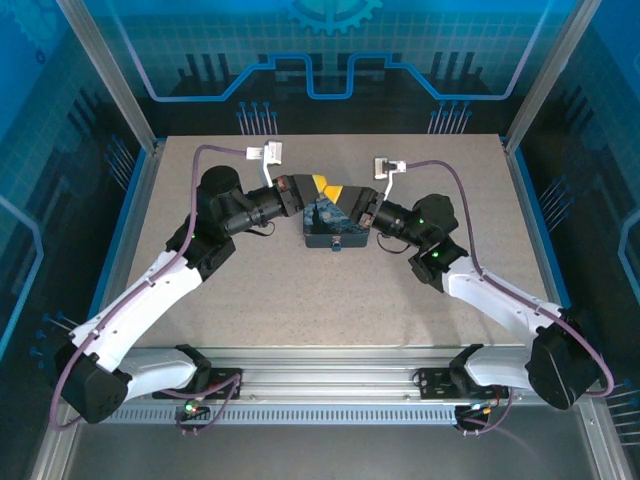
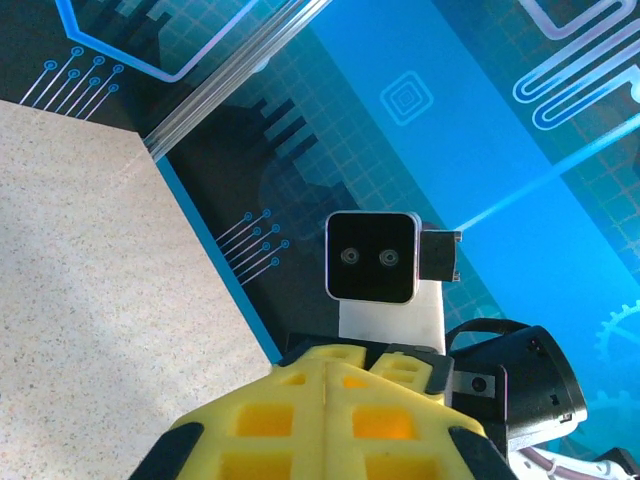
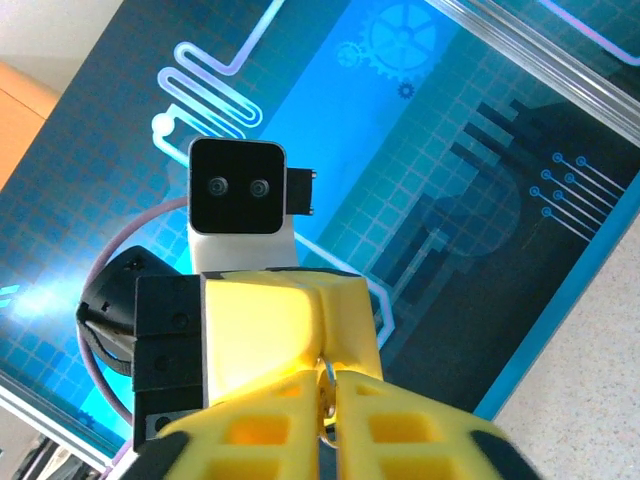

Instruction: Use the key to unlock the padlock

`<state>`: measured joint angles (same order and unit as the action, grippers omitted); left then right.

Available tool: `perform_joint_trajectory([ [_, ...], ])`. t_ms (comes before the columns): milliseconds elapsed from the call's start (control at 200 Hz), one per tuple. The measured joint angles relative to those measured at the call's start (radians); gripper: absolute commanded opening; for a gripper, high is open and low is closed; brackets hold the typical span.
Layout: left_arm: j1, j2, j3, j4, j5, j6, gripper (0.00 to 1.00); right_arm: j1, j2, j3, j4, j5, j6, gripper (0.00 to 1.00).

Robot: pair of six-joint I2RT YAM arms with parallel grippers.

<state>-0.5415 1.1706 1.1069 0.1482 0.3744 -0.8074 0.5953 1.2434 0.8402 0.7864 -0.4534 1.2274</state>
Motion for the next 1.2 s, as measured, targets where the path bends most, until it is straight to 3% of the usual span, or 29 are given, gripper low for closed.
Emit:
perform_joint_trajectory([
  [40, 0.0, 0.0, 0.0, 0.002, -0.002, 0.0, 0.0, -0.001, 0.001, 0.0, 0.003, 0.0, 0.005, 0.0],
  [195, 0.0, 0.0, 0.0, 0.005, -0.005, -0.004, 0.0, -0.004, 0.003, 0.0, 0.008, 0.0, 0.011, 0.0],
  [250, 0.0, 0.0, 0.0, 0.005, -0.004, -0.006, 0.15, -0.006, 0.003, 0.0, 0.007, -0.003, 0.01, 0.0],
  [380, 0.021, 0.0, -0.001, 0.012, 0.023, -0.045, 0.32, -0.014, -0.01, 0.0, -0.035, -0.005, -0.013, 0.0],
  [545, 0.095, -0.001, -0.015, 0.033, 0.08, -0.113, 0.45, -0.043, -0.066, -0.003, -0.121, -0.015, -0.058, 0.0],
  [705, 0.107, -0.001, -0.014, 0.018, 0.135, -0.116, 0.53, -0.06, -0.119, -0.005, -0.186, -0.034, -0.095, 0.0],
  [906, 0.107, 0.042, 0.034, 0.007, 0.244, -0.13, 0.52, -0.066, -0.125, -0.002, -0.266, -0.079, -0.134, 0.0],
  [1201, 0.107, 0.072, 0.057, -0.011, 0.33, -0.133, 0.36, -0.066, -0.114, 0.0, -0.3, -0.118, -0.152, 0.0],
])
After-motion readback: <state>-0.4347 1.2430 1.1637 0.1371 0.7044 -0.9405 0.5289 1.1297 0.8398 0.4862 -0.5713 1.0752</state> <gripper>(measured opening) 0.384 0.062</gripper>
